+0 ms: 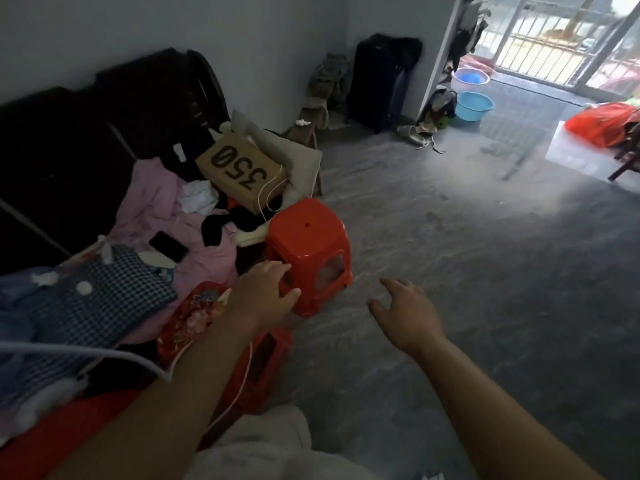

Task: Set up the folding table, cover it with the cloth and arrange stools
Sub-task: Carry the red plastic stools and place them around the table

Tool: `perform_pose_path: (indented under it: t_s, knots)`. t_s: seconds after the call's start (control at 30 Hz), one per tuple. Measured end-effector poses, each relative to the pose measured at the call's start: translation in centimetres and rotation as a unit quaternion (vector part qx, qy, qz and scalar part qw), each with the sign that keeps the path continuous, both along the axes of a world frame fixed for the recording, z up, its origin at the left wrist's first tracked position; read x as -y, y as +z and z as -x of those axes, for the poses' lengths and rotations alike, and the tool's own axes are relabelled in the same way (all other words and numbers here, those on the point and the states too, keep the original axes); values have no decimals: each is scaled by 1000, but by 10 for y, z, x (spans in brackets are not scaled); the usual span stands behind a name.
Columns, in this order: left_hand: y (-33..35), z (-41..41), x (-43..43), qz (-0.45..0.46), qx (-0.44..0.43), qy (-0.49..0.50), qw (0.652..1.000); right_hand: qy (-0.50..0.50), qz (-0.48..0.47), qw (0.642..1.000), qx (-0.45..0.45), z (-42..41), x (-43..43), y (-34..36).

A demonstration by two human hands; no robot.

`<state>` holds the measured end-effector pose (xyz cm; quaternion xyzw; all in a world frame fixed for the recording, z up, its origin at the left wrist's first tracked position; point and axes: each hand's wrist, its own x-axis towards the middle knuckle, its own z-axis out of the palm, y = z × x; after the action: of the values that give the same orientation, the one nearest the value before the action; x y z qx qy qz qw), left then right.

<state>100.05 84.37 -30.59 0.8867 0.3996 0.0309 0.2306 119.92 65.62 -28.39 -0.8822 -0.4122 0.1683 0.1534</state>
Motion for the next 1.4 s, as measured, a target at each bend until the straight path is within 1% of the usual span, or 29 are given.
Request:
perform_pose_path:
  t_s: [0.13, 0.23, 0.4, 0.6, 0.67, 0.8, 0.9, 0.97, 1.07, 1.2, 1.3, 1.4]
  knots:
    - [-25, -34, -40, -6, -15, 84, 996, 31, 13, 999, -22, -42, -58, -16]
    - [-54, -64, -76, 21, -20, 120, 992, 54, 37, 997, -34, -75, -110, -31]
    - [-98, -120, -145, 45, -49, 148, 987, 72, 64, 994, -56, -129, -202, -52]
    - [-124, -175, -211, 89, -72, 182, 977, 89, 109, 987, -73, -192, -294, -68]
    - [-132, -188, -225, 100, -83, 192, 973, 92, 113, 986, -79, -208, -312, -78]
    - [-175, -217, -260, 123, -96, 236, 959, 121, 142, 979, -81, -252, -368, -125]
    - [-219, -239, -282, 143, -111, 291, 940, 111, 145, 977, -107, -278, -411, -173]
    - [-250, -252, -293, 155, -118, 322, 926, 124, 158, 972, -118, -293, -436, -212]
    - [-294, -271, -305, 168, -119, 364, 909, 128, 183, 964, -144, -314, -465, -266]
    - [-348, -289, -322, 186, -129, 394, 891, 125, 213, 955, -164, -330, -495, -327]
    - [-379, -296, -333, 194, -122, 422, 877, 112, 210, 957, -166, -333, -517, -364]
    - [-400, -300, -336, 195, -89, 448, 868, 104, 196, 964, -148, -331, -534, -394]
